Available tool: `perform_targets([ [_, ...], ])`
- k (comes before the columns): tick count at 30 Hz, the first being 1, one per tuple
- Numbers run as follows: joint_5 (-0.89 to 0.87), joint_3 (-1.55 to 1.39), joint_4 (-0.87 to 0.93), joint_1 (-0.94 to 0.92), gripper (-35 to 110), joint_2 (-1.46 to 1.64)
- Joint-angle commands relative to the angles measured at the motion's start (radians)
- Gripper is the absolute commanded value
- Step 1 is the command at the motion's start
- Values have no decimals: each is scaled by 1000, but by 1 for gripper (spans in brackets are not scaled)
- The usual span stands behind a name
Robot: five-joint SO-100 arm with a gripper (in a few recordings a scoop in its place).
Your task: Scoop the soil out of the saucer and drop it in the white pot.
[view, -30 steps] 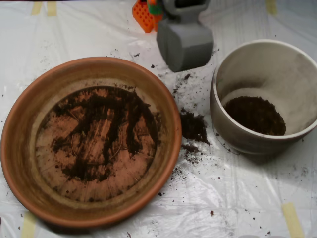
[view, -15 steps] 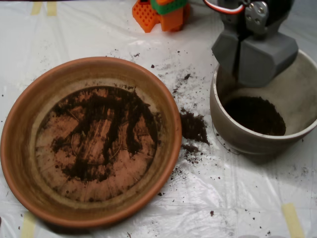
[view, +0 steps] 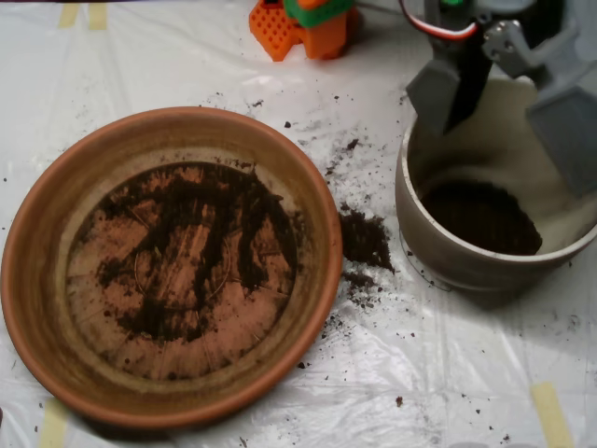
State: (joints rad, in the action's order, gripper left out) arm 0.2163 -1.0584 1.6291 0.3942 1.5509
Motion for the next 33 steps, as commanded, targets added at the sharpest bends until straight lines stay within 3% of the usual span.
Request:
perform_targets([
  [1,-34,41,-31,-81,45,156],
  [9,-146,-176,-118,-311,45,436],
  [21,-57,-862,-399,-709,45,660],
  [27,5,-1045,-543,-822,50,485],
  [33,26,-876,-557,-874,54,130],
])
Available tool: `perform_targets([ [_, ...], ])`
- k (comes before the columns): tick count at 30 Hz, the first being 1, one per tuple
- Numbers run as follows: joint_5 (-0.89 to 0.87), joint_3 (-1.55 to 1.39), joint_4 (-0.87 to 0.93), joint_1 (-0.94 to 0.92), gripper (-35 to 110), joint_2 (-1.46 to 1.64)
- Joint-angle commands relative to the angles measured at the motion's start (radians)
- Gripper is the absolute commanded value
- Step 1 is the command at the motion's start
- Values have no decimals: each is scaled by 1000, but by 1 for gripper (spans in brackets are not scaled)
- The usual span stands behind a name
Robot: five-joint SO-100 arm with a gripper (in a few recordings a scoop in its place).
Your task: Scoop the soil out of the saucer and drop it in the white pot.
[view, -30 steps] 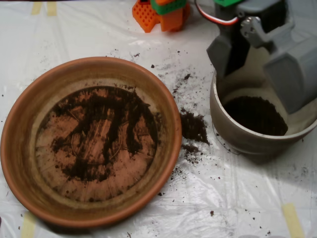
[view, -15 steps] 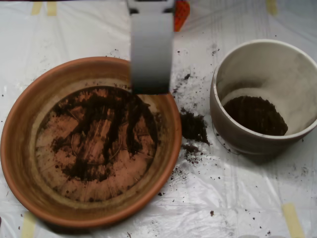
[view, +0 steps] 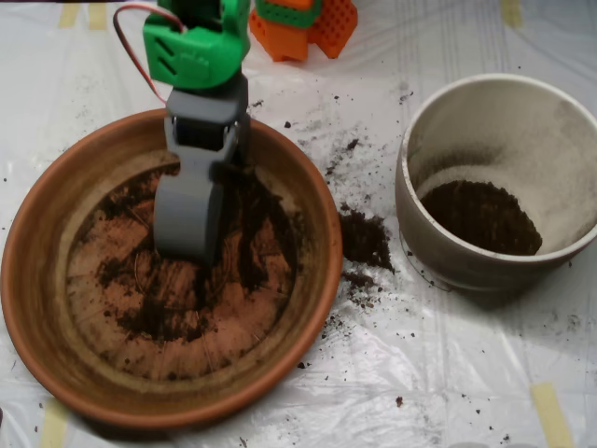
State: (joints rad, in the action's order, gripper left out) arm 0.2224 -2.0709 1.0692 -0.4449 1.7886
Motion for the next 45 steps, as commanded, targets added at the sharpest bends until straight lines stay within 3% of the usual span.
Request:
perform_targets([
  [1,18,196,21,-40,54,-178],
  [14,61,839,333,25,58,-686],
  [19,101,989,460,60,53,-811],
  [25,120,785,347,28,40,-673],
  [37,238,109,9,-32,29,-176],
  [45,249,-57,-81,-44,22,-78],
])
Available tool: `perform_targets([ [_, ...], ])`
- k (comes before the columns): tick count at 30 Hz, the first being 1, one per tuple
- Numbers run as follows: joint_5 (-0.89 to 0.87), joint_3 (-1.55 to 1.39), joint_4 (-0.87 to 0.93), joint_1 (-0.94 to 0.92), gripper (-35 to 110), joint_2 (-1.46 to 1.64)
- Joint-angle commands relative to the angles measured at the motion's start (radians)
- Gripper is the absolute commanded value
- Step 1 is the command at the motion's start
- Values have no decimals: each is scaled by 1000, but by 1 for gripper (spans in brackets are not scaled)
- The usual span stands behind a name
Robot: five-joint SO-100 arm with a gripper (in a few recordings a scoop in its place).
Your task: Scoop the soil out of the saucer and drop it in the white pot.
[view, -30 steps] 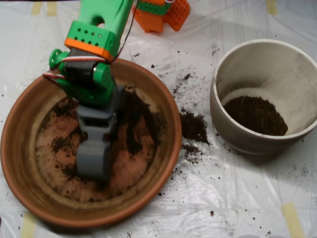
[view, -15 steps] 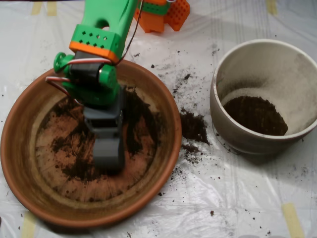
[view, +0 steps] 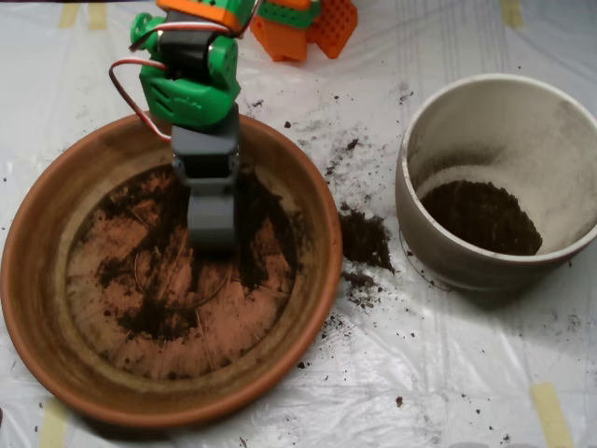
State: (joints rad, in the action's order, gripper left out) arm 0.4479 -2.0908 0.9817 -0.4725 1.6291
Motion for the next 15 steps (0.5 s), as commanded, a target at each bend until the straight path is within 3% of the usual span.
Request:
perform_targets([
  [1,23,-41,6,-17,21,81],
  [11,52,-28,28,-20,13,89],
  [15,60,38,97,-18,0,61],
])
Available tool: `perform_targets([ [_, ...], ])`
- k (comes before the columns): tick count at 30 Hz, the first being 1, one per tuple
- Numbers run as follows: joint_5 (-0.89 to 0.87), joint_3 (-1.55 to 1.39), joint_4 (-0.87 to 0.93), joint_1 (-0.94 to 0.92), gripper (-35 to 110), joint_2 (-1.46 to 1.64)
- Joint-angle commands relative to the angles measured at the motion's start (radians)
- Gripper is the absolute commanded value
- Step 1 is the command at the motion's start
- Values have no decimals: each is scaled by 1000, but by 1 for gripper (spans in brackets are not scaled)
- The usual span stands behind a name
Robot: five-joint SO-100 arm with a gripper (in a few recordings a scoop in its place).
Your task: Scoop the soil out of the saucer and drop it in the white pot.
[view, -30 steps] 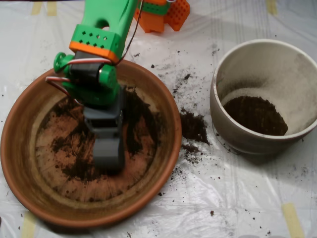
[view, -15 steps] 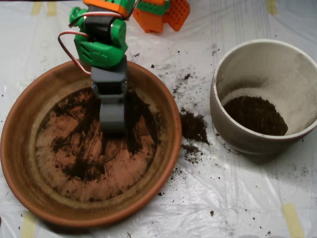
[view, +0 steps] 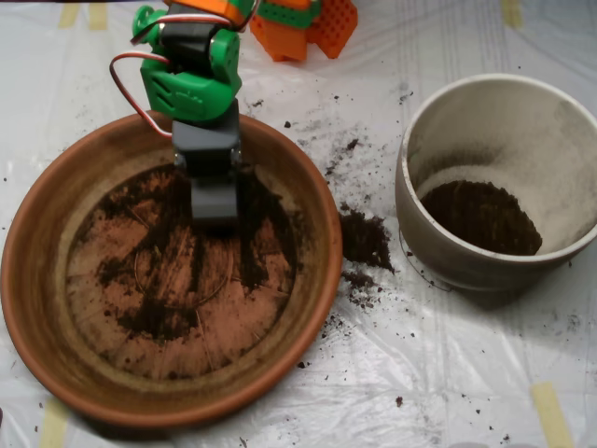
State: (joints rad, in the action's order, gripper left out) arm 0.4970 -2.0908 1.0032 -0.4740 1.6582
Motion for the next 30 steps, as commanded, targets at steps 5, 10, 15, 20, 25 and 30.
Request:
perform_targets([
  [5,23,210,255,-6,-1,-46],
  [10,-40,383,356,2,-1,-81],
  [15,-147,489,391,51,-1,-17],
  [20,-224,543,454,172,-1,121],
  [25,-295,701,589,353,-1,173],
  [30,-333,980,718,532,-1,140],
])
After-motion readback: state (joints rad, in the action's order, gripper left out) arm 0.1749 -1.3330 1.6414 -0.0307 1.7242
